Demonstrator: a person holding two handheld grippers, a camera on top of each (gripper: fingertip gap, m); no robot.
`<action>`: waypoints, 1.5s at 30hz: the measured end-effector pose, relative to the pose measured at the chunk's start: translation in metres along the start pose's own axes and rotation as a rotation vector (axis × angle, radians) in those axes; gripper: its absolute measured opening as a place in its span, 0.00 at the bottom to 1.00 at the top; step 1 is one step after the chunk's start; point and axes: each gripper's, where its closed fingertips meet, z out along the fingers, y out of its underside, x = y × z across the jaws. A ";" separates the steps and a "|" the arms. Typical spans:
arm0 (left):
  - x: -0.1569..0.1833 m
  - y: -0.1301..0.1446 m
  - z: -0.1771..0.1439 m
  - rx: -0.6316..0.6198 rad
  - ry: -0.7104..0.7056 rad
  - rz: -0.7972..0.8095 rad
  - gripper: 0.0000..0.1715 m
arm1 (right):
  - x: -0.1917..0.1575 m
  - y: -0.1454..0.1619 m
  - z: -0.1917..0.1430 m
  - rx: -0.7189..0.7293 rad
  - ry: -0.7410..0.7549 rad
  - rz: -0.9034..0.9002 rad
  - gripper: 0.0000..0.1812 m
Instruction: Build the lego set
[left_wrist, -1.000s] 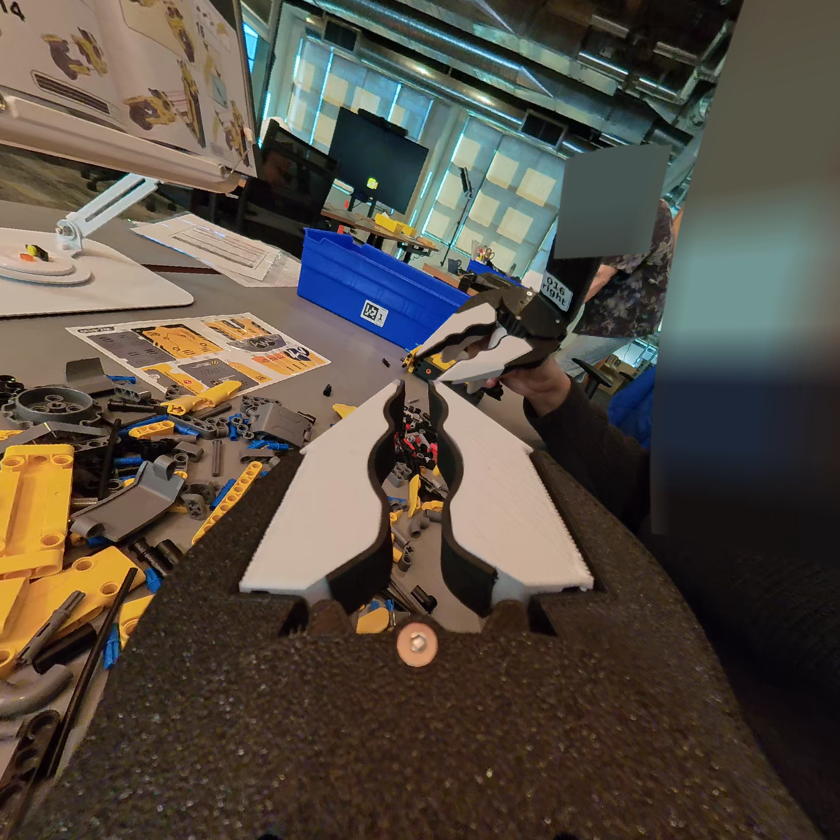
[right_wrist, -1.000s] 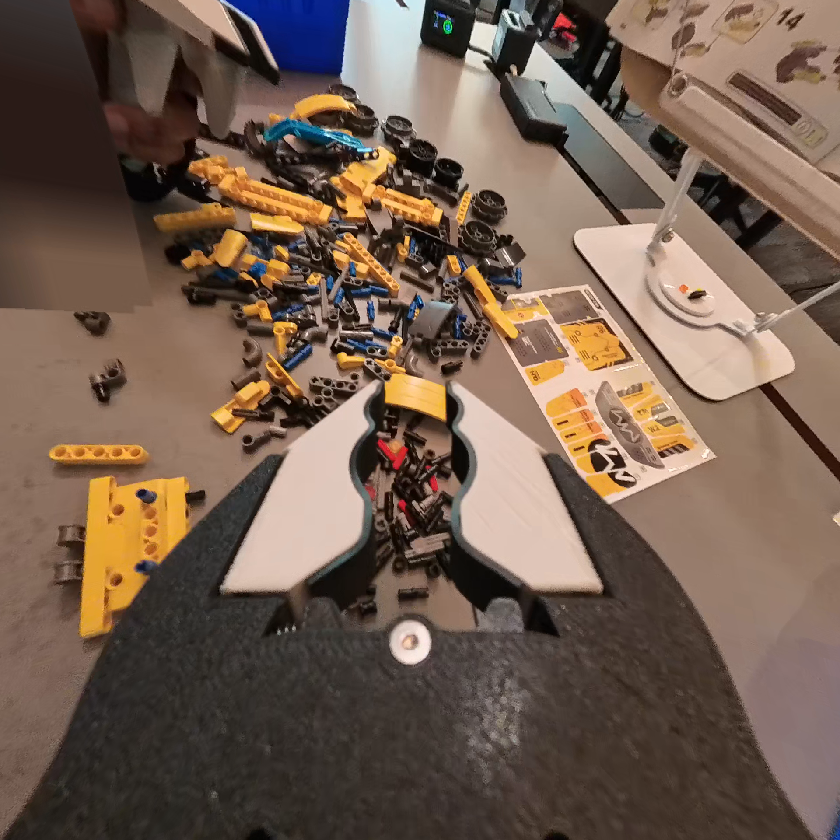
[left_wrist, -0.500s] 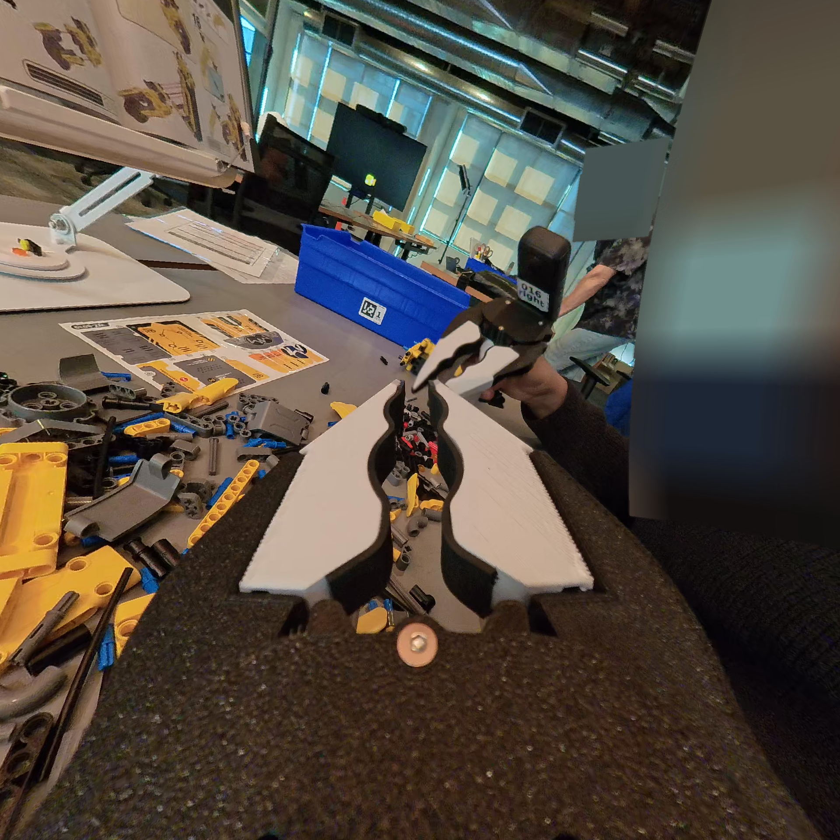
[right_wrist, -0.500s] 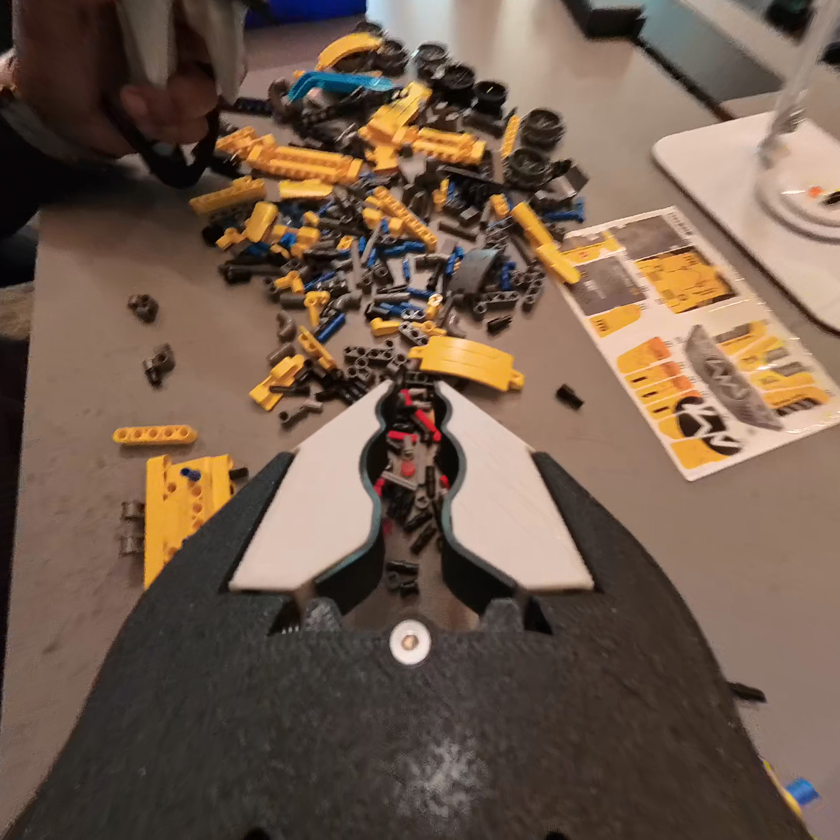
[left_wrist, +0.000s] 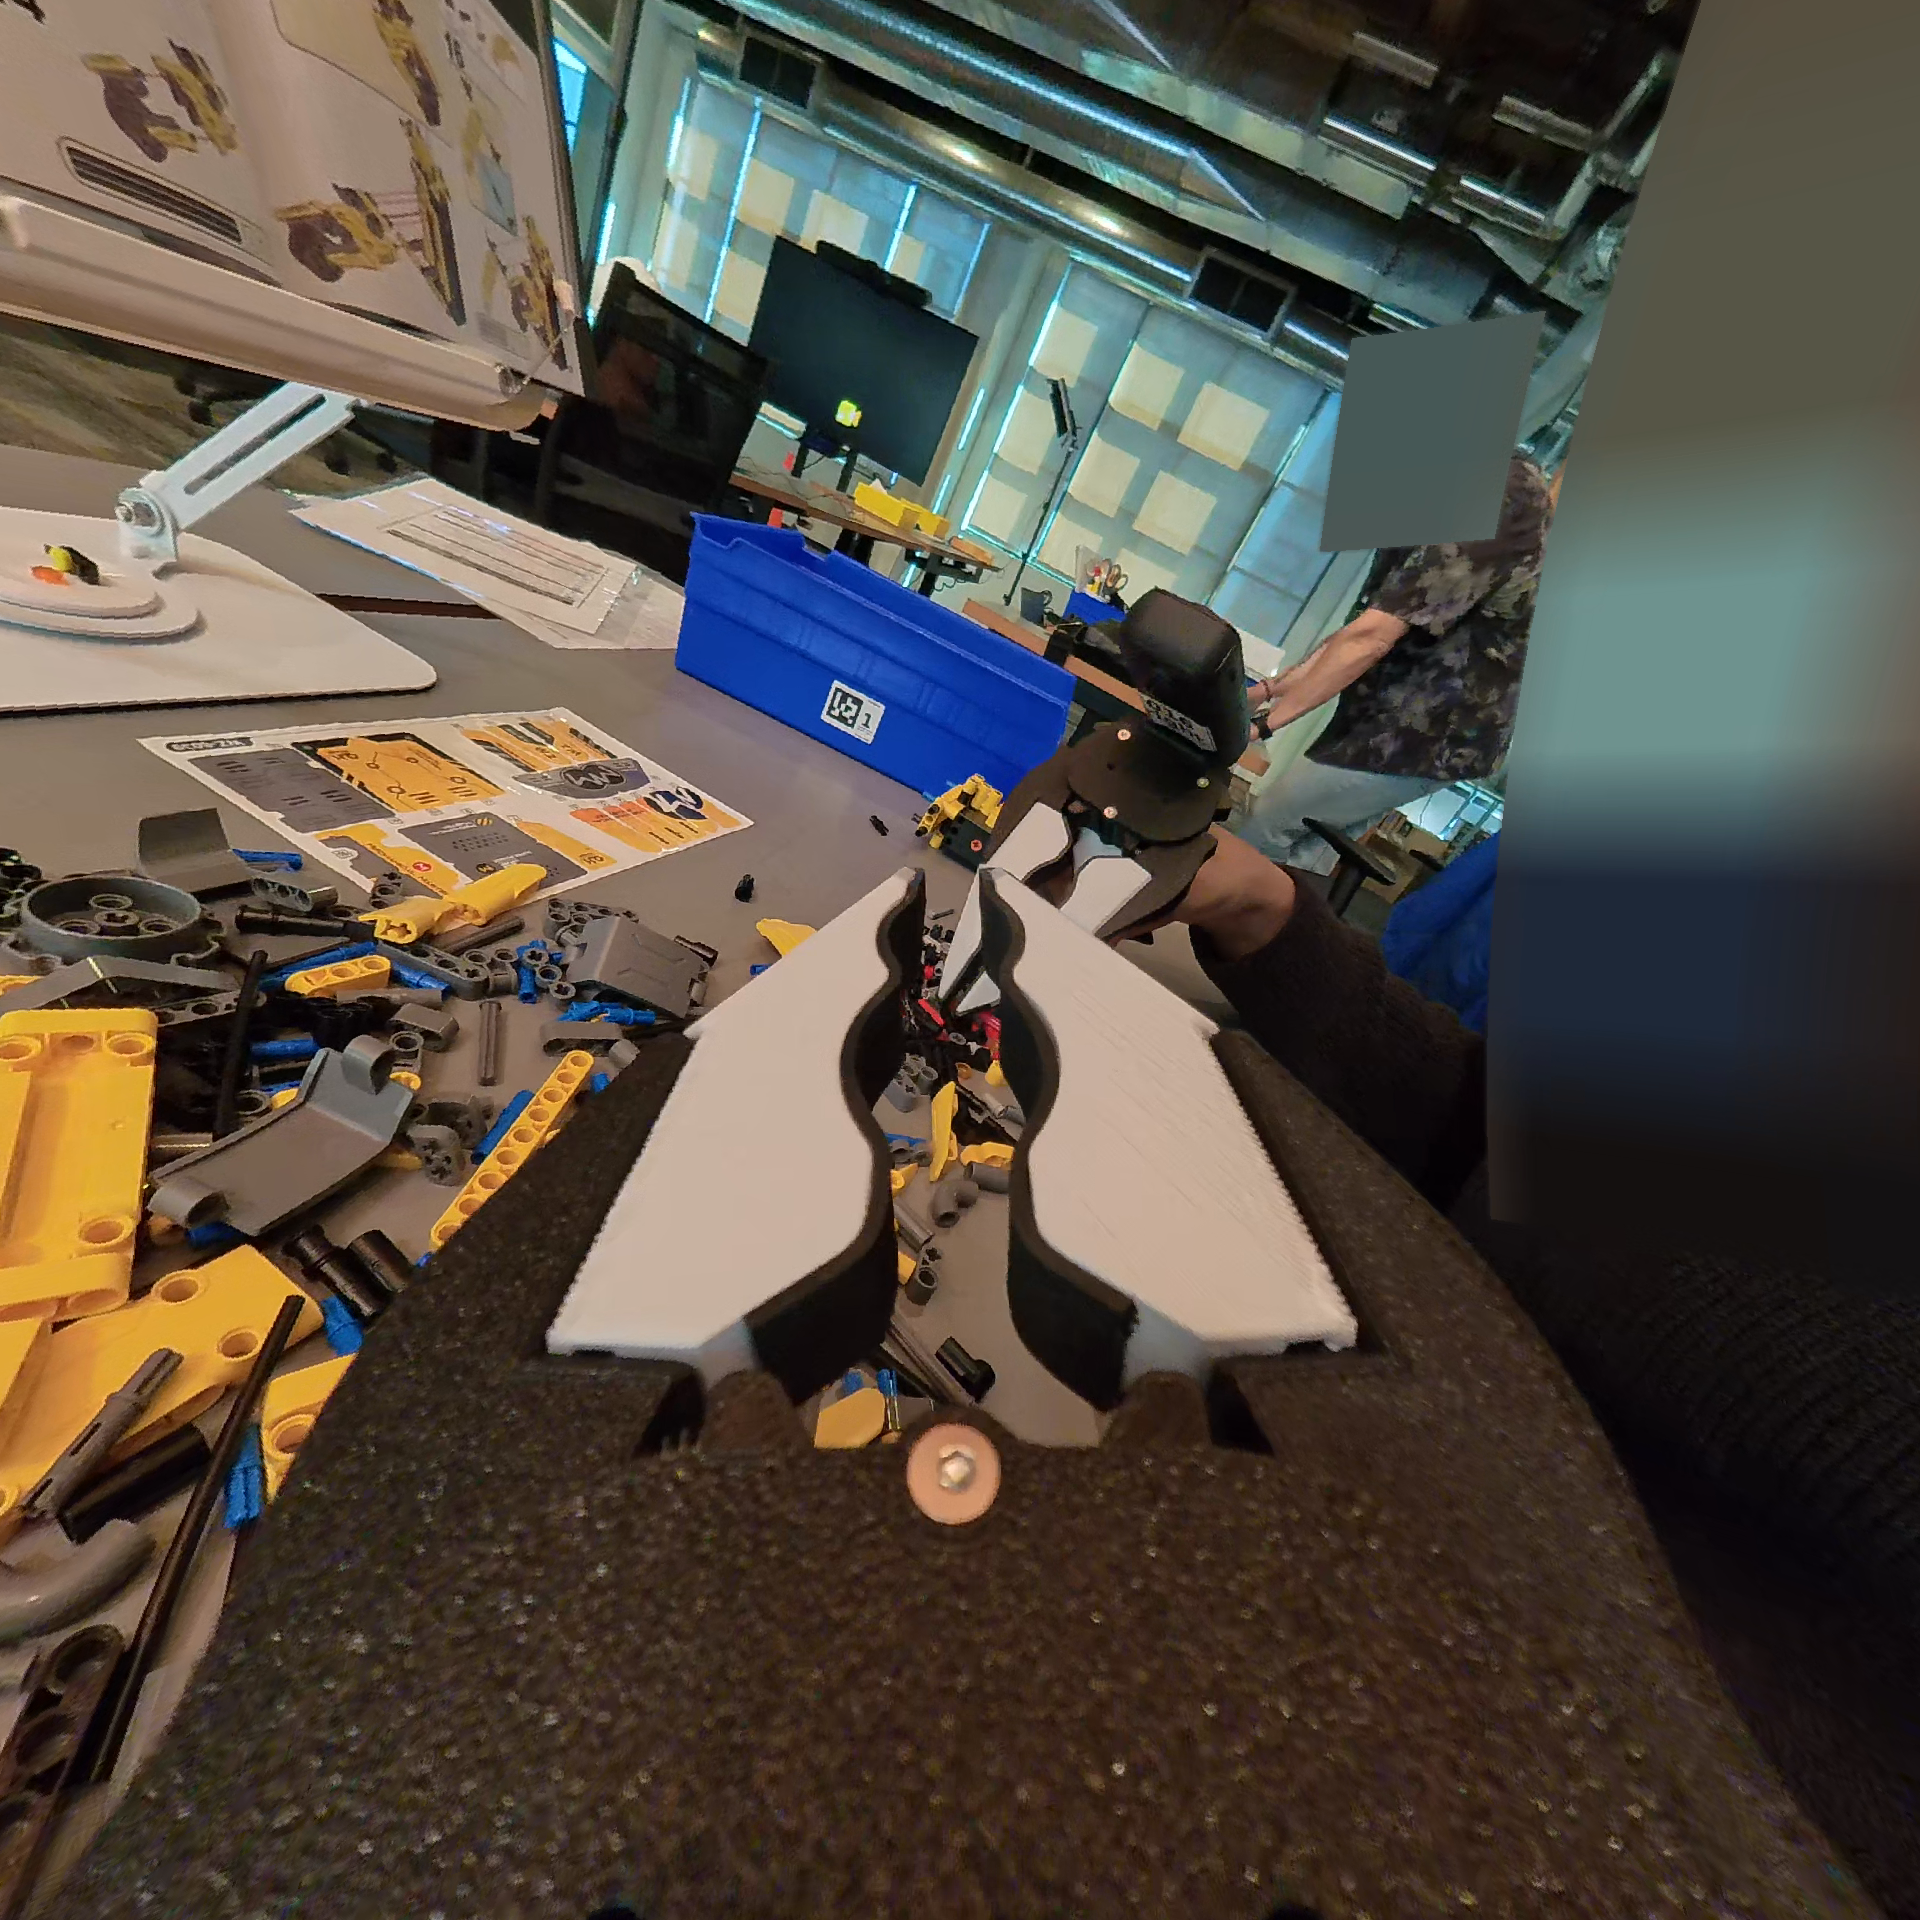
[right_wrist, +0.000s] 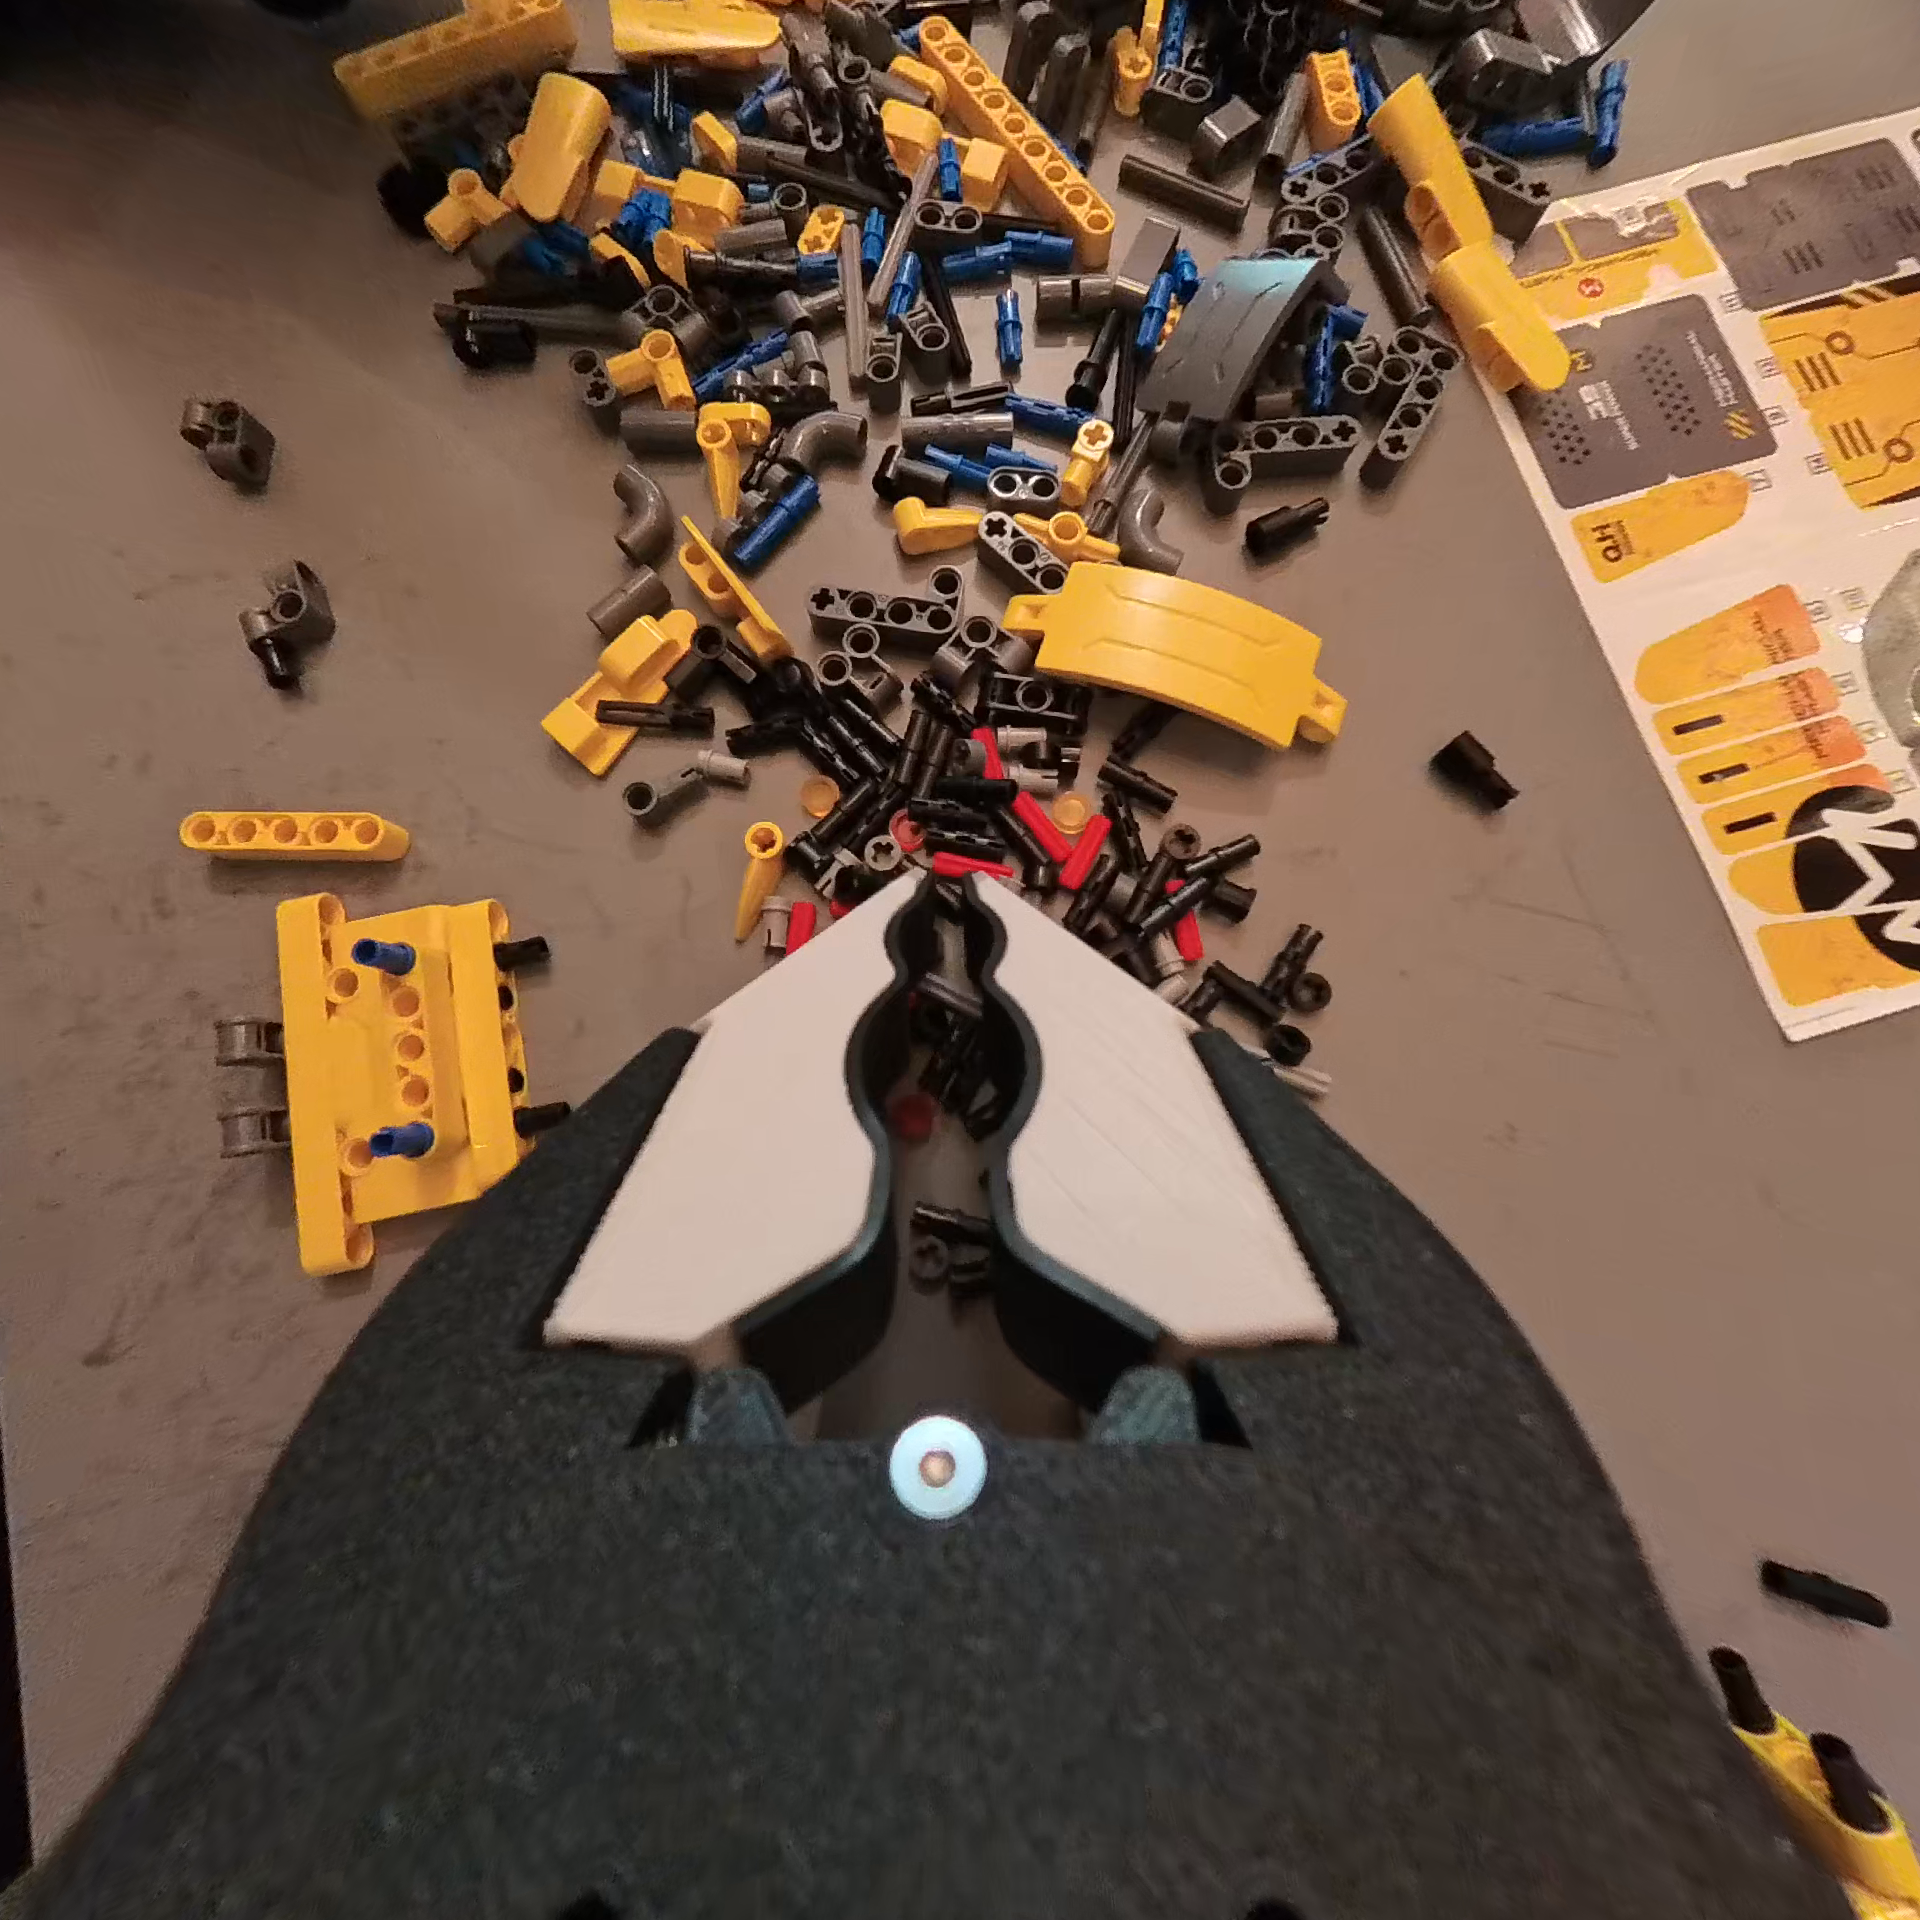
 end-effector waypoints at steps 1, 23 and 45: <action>0.000 0.000 0.000 0.001 0.001 0.000 0.06 | 0.000 0.000 0.000 0.000 -0.001 0.000 0.03; 0.001 0.003 0.001 -0.013 0.009 -0.013 0.06 | 0.000 -0.012 -0.006 0.064 0.001 -0.005 0.03; 0.054 0.050 0.061 -0.106 0.182 -0.258 0.06 | -0.059 -0.099 -0.040 0.496 0.318 -0.647 0.02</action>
